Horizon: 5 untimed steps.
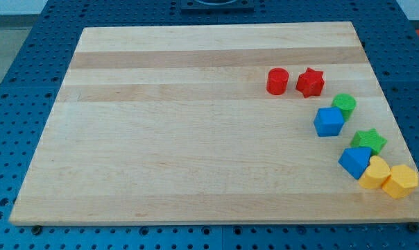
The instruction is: Push the yellow blocks towards the bottom of the triangle
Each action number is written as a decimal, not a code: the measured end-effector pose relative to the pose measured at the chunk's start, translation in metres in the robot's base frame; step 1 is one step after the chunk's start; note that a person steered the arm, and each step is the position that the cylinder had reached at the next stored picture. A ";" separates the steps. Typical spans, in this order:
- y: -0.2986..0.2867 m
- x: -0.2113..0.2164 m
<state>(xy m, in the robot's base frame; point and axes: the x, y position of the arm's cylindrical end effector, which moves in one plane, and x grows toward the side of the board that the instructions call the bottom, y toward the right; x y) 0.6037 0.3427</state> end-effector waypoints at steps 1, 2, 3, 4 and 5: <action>-0.008 -0.005; -0.025 -0.009; -0.045 -0.009; -0.062 -0.013; -0.072 -0.028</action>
<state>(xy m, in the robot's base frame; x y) 0.5756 0.2703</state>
